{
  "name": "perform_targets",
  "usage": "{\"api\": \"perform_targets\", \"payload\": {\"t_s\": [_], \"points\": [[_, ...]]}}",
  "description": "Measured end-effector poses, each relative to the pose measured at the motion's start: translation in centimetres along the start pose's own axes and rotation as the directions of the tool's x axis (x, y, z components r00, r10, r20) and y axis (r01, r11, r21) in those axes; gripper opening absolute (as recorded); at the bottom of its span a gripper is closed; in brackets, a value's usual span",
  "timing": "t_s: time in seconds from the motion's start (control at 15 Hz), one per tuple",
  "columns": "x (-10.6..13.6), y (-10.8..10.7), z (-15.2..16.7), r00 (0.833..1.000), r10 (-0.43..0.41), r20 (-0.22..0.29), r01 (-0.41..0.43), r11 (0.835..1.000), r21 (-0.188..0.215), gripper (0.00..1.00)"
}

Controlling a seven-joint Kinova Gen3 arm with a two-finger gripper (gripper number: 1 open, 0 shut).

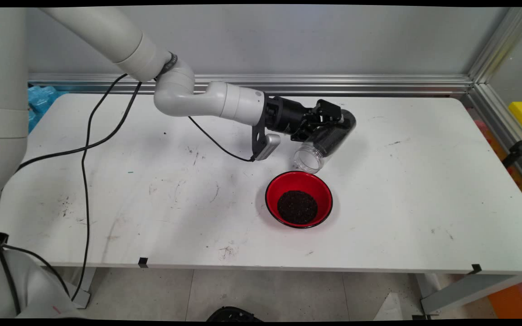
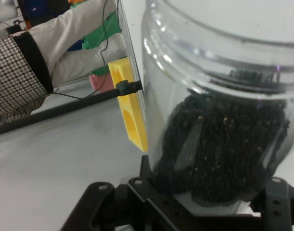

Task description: Pour the black seasoning powder in the red bowl

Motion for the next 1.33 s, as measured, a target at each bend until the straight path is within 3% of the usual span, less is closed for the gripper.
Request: {"api": "perform_targets", "payload": {"t_s": [1.33], "points": [[0.39,0.58,0.78,0.985,0.174,0.013,-0.174,0.984,0.035,0.00]]}}
